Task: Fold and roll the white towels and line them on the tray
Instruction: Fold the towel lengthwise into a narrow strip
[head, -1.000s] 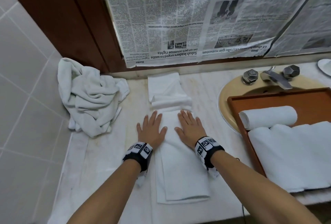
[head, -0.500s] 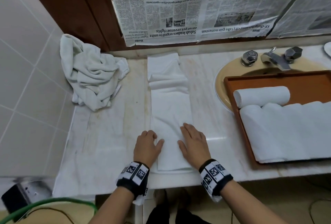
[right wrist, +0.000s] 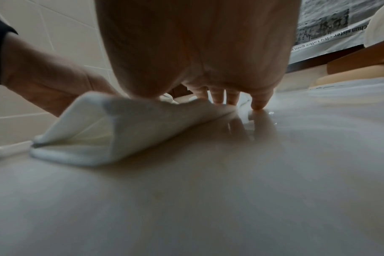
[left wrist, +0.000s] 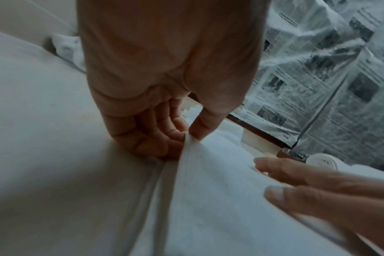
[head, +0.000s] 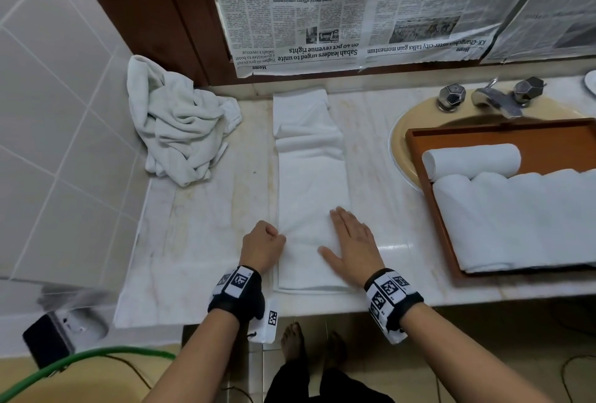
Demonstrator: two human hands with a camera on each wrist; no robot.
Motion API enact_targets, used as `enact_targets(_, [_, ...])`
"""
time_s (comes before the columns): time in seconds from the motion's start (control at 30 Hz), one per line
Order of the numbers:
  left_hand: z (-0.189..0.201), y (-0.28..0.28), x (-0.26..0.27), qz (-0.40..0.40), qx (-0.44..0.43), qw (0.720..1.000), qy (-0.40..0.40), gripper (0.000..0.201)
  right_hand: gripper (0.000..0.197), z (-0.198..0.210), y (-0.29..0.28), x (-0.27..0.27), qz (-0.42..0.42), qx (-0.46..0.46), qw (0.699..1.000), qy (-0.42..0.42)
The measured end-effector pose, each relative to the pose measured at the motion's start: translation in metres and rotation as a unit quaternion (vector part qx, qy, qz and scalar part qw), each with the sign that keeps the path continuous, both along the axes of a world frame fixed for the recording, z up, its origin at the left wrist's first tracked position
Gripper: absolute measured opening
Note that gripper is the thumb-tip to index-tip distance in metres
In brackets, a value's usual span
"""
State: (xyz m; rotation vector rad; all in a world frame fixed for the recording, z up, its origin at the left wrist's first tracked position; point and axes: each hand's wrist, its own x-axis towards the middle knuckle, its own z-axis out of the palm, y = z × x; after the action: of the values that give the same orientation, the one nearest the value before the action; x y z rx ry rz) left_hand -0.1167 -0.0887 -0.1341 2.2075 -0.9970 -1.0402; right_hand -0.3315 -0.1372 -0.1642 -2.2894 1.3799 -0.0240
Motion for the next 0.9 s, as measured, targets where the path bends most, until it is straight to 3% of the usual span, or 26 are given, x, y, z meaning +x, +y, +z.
enact_targets(0.2, [-0.013, 0.011, 0.001, -0.115, -0.018, 0.989, -0.086, 0.016, 0.092, -0.004, 0.002, 0.001, 0.037, 0.014, 0.996, 0.084])
enact_targets(0.33, [-0.016, 0.022, -0.006, -0.116, -0.037, 0.982, -0.146, 0.027, 0.091, -0.001, 0.003, 0.001, 0.035, 0.018, 0.996, 0.079])
enact_targets(0.47, [-0.015, 0.022, -0.012, -0.162, -0.036, 0.959, -0.231, 0.049, 0.086, -0.002, 0.014, 0.005, 0.028, -0.012, 0.999, 0.038])
enact_targets(0.63, [-0.031, 0.006, -0.026, -0.299, 0.025, 0.919, -0.256, 0.052, 0.072, -0.012, 0.021, 0.028, 0.064, -0.037, 0.996, 0.051])
enact_targets(0.7, [-0.036, 0.001, -0.024, -0.299, 0.047, 0.917, -0.258, 0.053, 0.069, -0.016, 0.02, 0.028, 0.055, -0.038, 0.996, 0.061])
enact_targets(0.9, [-0.033, 0.0, 0.001, -0.2, 0.094, 0.946, -0.237, 0.056, 0.072, -0.018, 0.016, 0.006, -0.047, -0.024, 0.996, 0.07])
